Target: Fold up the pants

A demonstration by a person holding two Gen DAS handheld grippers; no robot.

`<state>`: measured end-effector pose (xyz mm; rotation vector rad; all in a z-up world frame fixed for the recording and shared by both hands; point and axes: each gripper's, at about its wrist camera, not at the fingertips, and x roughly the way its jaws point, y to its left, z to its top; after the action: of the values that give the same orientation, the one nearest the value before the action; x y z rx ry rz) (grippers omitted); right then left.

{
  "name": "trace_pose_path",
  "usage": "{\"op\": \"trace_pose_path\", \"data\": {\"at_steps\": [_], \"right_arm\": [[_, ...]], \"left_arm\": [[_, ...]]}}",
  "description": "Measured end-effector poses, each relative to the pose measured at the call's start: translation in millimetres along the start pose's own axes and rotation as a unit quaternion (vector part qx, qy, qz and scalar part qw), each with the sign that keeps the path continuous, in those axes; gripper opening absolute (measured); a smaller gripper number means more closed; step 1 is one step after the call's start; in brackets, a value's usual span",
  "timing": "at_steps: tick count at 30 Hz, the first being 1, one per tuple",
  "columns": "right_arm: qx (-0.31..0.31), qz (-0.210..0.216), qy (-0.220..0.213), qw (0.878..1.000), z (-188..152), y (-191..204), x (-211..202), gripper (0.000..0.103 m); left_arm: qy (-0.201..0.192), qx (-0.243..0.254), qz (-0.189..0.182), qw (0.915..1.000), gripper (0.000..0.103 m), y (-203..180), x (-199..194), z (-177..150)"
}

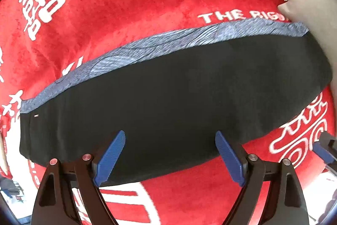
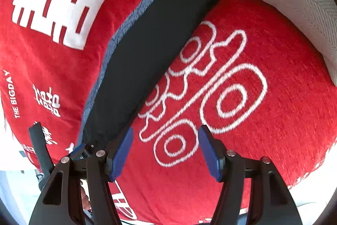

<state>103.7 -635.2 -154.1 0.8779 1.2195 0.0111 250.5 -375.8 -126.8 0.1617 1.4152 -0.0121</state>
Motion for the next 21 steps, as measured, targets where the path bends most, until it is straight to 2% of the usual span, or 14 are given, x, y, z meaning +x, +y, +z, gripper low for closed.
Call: {"op": "trace_pose_path", "data": {"at_steps": [7,11,14,21], "right_arm": [[0.044,0.046,-0.058,0.996,23,-14,-4,0.068],[0.064,0.068,-0.08,0.992,37,-23,-5,0.068],[0.063,0.073,-0.083,0.992,43,-25,-4,0.068],[0.055,0.096,-0.09,0.99,48,-25,2,0.068]], "left_arm": [[-0.014,0.004,-0.025,0.9996,0.089,-36,-2,22],[-0.022,0.006,-0.026,0.9994,0.089,-50,6,30],[-0.005,-0.005,-0.027,0.9996,0.089,-49,20,30],[-0.015,-0.002,-0.028,0.9995,0.089,-53,21,27]]}}
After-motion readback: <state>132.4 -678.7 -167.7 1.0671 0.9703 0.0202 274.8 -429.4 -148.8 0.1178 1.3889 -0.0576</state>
